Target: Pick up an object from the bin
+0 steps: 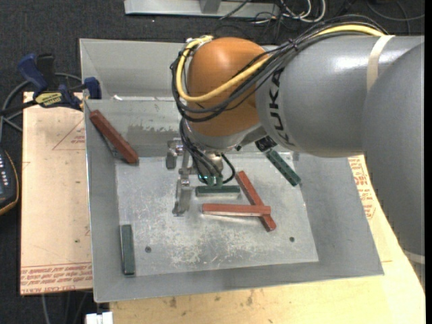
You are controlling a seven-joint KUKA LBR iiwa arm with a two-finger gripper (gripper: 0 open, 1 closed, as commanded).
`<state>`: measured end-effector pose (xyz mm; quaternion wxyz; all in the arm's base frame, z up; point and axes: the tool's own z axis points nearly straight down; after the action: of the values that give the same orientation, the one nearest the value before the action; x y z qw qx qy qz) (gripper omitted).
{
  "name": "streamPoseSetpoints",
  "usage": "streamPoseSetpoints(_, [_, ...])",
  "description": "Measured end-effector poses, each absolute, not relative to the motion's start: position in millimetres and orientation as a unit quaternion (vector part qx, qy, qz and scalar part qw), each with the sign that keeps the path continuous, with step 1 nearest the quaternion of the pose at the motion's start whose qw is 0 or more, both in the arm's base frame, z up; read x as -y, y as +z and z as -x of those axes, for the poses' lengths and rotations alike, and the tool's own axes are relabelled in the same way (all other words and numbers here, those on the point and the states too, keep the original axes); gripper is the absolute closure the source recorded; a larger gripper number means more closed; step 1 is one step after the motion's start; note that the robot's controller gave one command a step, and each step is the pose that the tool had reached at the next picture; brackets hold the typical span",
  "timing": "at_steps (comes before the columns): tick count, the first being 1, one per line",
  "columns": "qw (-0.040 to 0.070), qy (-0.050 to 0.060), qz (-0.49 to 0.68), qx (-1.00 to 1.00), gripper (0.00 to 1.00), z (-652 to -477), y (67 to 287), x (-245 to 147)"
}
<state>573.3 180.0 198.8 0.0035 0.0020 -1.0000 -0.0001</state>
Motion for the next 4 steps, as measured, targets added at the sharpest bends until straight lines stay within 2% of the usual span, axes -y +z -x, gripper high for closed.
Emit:
streamPoseSetpoints(1, [0.004,0.001,0.086,0.996,0.00,-547.5,107.9,-122.3])
streamPoseSetpoints(2, [-0.002,0.000,0.007,1.000,0.00,-567.8,73.8,-52.7])
streamPoseSetpoints(3, [-0.005,-0.001,0.006,1.000,1.00,-569.6,77.3,-55.4])
streamPoseSetpoints(4, [-0.012,-0.005,0.146,0.989,1.00,-533.4,76.7,-40.4])
